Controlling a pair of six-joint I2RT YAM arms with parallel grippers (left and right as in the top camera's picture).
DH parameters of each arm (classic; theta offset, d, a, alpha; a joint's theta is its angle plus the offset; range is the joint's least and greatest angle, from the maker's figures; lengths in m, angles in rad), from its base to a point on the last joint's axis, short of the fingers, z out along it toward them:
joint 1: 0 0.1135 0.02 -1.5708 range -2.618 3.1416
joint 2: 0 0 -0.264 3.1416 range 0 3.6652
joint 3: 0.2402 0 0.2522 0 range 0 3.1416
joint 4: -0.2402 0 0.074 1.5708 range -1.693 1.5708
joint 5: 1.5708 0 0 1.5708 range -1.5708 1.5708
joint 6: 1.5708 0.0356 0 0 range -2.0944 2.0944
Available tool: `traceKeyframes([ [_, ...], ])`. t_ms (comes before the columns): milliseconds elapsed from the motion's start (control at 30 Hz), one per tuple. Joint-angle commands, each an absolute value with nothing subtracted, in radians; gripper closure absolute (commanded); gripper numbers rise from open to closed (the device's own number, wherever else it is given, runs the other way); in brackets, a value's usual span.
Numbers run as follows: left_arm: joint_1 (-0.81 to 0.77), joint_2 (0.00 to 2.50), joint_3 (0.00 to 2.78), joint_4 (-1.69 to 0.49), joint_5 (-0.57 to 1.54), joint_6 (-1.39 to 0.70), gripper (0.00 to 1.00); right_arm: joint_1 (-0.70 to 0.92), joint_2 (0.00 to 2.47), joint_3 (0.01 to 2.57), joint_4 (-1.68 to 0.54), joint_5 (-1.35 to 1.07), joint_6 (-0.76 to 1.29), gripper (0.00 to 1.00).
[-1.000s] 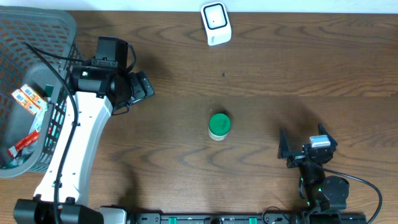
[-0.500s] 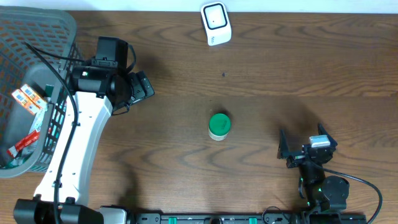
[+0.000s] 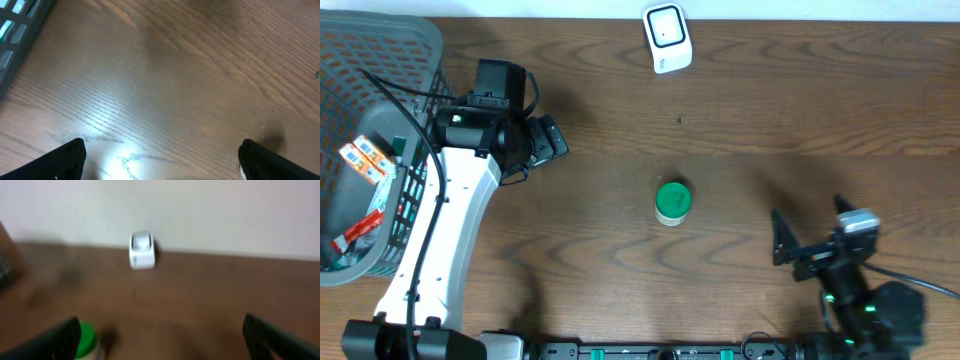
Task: Scan the item barcode
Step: 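Reach the right gripper over the green-lidded jar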
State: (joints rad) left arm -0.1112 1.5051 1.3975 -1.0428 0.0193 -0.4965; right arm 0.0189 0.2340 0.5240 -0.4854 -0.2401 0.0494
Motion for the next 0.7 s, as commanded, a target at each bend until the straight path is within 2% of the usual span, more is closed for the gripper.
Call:
traceKeyframes([
  [0,-0.108,1.509,1.391,-1.047,0.007,-0.49,0.02,0.03,0.431,0.792,-0.651,-0.264,0.082,0.01],
  [233,-0.108,1.509,1.391,-1.047,0.007,-0.49,0.02,0.053,0.981,1.355,-1.29,-0.367,0.082,0.01],
  [300,-0.108,1.509,1.391,-1.047,0.007,-0.49,0.02,0.07,1.081,1.424,-1.36,-0.422,0.082,0.01],
  [433,-0.108,1.509,1.391,-1.047,0.007,-0.49,0.02,0.075,1.228,1.456,-1.359,-0.655,0.083,0.01],
  [533,-0.108,1.509,1.391,-1.047,0.007,-0.49,0.02,0.108,1.316,1.455,-1.368,-0.734,0.081,0.3],
  [600,-0.108,1.509,1.391,-1.047,0.007,-0.49,0.02,0.165,1.345,1.449,-1.369,-0.622,0.113,0.33],
  [667,-0.108,1.509,1.391,-1.047,0.007,-0.49,0.02,0.245,1.361,1.436,-1.364,-0.451,0.205,0.29],
])
